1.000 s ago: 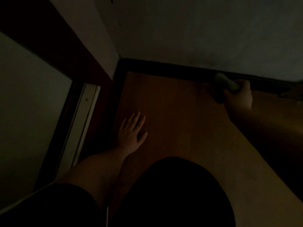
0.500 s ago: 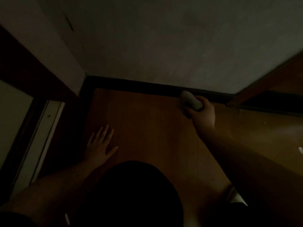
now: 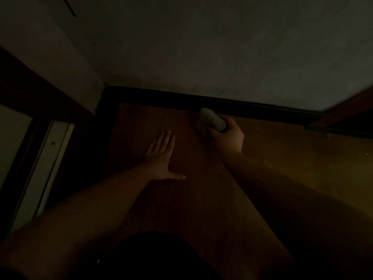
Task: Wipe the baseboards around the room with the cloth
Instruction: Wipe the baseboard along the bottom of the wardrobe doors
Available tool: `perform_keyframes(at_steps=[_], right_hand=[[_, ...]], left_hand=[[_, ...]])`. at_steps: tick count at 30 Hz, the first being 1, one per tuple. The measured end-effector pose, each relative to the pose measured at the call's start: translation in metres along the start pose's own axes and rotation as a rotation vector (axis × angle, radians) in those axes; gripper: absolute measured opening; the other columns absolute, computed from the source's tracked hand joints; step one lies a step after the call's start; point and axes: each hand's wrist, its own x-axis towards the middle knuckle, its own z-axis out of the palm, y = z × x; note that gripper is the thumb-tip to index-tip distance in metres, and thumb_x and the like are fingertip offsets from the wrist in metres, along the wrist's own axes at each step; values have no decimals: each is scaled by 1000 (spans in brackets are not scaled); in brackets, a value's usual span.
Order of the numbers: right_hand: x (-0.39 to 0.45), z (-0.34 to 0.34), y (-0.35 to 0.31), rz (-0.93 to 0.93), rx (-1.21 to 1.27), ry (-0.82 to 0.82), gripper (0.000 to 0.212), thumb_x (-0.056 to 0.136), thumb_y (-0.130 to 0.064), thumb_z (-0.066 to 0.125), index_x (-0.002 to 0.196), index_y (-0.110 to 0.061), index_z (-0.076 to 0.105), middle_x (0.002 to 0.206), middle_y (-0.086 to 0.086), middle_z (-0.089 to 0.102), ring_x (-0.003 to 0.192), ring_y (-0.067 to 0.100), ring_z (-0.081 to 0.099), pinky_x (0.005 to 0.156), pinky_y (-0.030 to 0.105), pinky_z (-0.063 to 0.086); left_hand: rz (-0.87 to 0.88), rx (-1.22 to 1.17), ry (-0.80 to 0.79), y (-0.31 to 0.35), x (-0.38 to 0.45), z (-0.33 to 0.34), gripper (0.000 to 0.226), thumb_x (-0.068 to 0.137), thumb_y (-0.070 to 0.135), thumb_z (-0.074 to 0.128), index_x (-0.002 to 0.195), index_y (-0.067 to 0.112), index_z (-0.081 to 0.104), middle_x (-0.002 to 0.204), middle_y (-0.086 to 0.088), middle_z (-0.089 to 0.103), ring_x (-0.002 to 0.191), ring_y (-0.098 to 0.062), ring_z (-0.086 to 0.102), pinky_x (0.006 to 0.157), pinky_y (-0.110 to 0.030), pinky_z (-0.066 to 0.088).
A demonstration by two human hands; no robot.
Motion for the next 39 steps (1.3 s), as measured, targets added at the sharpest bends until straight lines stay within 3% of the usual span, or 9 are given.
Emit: perform_keyframes(at_steps=[9,12,16,25,31,35,39], right_hand=[[33,68,-17,142,15,-40,38,79,-31,68,114,-19,59,112,6,64,100,23,63,87,42,55],[42,46,-4,113,-32,-14,25,80,-27,65,104,-22,59,110,4,64,97,20,62,86,40,55],[48,1,17,60,-140,69,29,80,-24,68,107,-15,59,112,6,61,98,18,58,81,30,46],[64,-126,77,153,-257,309,34,85,-22,64,116,-10,58,123,14,58,112,33,57,94,42,48],[36,-135,90,44,-201,218,43,82,-26,67,124,-22,58,121,10,60,108,27,59,90,41,51],[16,-107,81,-38,-150,180,46,80,-27,71,125,-27,61,118,6,60,105,22,59,87,31,47],[3,-72,63,-70,-94,113,47,82,-24,73,128,-25,61,119,8,58,107,24,57,85,26,40]], left_hand=[[-36,19,-26,1,-2,-1,144,55,100,42,147,20,-36,152,-1,-45,144,-22,-34,121,-47,-8],[-47,36,-53,-1,-4,-2,145,54,101,40,145,20,-38,151,-2,-46,143,-22,-36,118,-47,-10],[-46,28,-80,1,-4,-7,144,50,103,36,138,22,-45,150,-2,-48,140,-22,-39,117,-46,-13],[-49,31,-99,6,-7,-10,140,47,102,32,132,25,-49,141,1,-56,136,-22,-45,117,-46,-14],[-64,37,-115,11,-8,-14,142,49,100,38,131,25,-51,135,4,-61,134,-19,-45,119,-47,-12],[-65,77,-112,24,-8,-25,143,62,90,55,149,15,-31,154,-8,-40,146,-25,-29,120,-47,-7],[90,161,-62,44,-1,-36,143,63,87,60,152,16,-26,160,-5,-30,149,-22,-22,121,-48,-4]])
